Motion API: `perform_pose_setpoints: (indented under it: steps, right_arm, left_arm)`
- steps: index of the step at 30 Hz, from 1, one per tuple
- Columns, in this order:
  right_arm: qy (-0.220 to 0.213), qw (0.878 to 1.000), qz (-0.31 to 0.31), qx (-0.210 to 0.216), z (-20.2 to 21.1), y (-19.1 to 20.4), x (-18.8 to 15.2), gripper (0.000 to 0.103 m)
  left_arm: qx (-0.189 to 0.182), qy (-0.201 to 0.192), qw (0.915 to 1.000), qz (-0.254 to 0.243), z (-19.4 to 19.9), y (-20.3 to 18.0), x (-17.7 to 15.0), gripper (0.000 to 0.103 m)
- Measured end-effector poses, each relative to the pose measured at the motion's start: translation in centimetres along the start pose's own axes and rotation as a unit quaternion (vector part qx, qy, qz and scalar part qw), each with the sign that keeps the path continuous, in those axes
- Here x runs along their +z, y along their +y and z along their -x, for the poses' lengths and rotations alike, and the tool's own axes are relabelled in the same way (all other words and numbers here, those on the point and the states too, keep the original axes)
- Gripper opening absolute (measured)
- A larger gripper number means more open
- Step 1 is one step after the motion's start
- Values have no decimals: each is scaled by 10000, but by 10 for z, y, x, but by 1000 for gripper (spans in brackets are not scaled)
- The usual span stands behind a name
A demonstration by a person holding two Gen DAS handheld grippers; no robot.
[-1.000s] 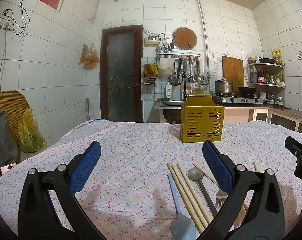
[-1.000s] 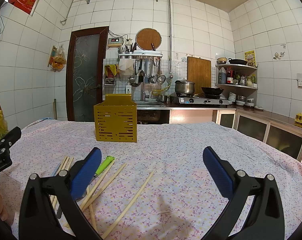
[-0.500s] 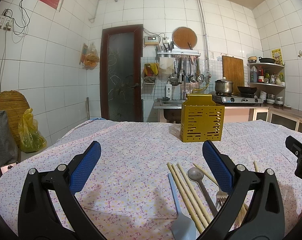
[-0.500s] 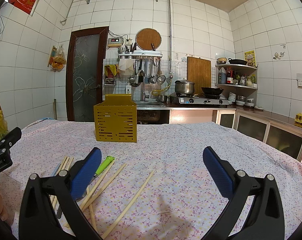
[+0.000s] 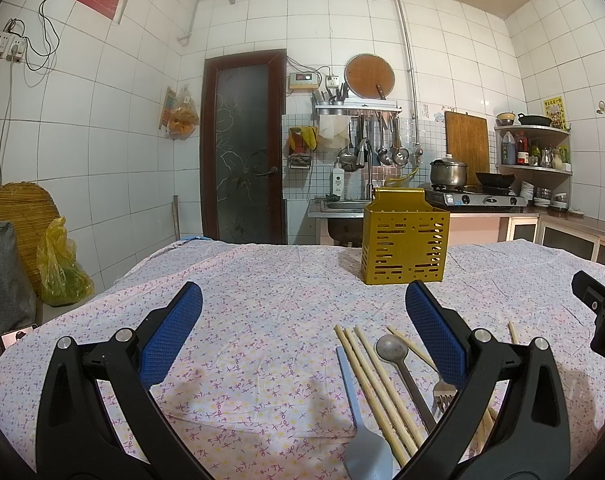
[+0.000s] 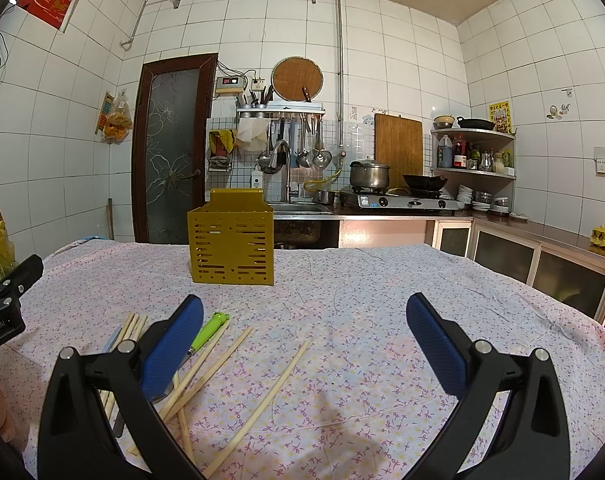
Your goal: Organize utensils
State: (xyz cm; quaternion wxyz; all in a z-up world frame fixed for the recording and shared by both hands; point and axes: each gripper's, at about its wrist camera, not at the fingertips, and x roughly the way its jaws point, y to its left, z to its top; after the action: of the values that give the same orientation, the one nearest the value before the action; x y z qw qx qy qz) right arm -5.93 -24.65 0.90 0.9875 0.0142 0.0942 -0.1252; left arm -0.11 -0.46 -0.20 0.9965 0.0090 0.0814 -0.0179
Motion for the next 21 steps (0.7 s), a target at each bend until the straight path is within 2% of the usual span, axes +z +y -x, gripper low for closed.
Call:
perform_pose_setpoints:
  steps: [21]
  right_arm:
    - [15, 10000, 13, -12, 1, -2, 0, 99]
  left_arm:
    - [31, 26, 10000, -3, 0, 1, 0, 98]
